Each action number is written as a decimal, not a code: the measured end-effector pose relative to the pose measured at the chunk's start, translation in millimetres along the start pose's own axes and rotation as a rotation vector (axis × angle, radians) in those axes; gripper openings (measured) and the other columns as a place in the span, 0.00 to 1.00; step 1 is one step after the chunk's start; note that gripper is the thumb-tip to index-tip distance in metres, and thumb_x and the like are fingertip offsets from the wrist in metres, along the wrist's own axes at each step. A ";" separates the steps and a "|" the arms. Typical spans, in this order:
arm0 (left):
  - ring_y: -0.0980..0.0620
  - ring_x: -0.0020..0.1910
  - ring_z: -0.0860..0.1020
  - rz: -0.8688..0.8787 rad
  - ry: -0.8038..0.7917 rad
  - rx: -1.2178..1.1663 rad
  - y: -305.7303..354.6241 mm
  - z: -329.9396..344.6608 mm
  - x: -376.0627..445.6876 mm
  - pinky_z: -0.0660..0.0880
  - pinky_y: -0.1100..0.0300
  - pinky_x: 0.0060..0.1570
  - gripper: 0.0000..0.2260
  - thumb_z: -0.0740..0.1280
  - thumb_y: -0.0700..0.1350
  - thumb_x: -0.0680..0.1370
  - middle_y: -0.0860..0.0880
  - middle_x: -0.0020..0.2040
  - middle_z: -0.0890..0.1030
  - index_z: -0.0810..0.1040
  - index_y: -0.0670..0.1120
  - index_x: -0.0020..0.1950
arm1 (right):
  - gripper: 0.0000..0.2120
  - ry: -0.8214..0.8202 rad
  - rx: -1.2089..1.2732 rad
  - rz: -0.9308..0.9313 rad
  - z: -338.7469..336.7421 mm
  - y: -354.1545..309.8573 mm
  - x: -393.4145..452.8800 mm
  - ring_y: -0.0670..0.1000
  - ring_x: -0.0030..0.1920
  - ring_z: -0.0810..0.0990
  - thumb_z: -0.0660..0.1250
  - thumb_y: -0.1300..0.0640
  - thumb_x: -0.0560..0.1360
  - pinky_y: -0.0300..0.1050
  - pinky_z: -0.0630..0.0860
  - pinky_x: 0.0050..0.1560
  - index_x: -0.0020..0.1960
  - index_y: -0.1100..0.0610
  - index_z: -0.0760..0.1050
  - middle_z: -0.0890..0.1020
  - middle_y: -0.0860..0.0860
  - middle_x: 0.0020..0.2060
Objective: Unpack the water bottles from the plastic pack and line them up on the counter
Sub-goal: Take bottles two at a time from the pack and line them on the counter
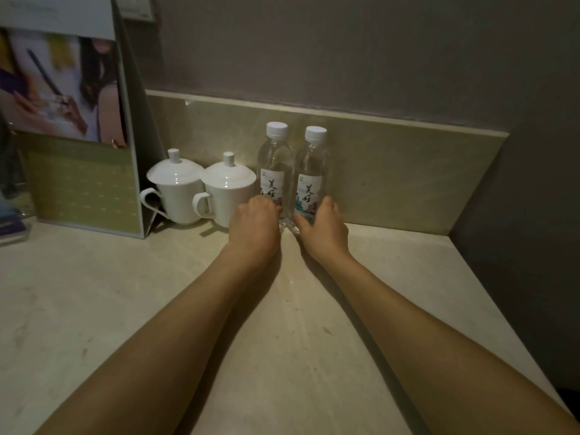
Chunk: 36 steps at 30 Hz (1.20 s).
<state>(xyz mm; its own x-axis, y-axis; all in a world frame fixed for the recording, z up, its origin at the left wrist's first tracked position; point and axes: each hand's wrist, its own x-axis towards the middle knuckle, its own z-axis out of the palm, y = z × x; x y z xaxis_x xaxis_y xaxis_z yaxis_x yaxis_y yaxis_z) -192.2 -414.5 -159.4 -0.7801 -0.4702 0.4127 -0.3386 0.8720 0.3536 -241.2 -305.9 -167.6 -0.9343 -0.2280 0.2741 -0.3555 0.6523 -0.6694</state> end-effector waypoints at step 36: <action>0.40 0.48 0.82 0.033 -0.140 -0.041 14.9 -44.4 -9.5 0.82 0.47 0.49 0.20 0.65 0.60 0.77 0.42 0.46 0.82 0.81 0.42 0.51 | 0.26 -0.048 0.029 0.108 -23.0 -10.8 -17.1 0.62 0.61 0.74 0.66 0.46 0.77 0.45 0.68 0.50 0.66 0.62 0.67 0.72 0.60 0.63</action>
<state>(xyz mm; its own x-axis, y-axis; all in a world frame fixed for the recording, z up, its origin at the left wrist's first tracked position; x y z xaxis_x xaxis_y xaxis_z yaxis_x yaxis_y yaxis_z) -166.4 -403.0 -120.8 -0.8572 -0.4150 0.3050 -0.2918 0.8793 0.3764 -220.8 -292.4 -149.2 -0.9671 -0.1925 0.1665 -0.2529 0.6540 -0.7130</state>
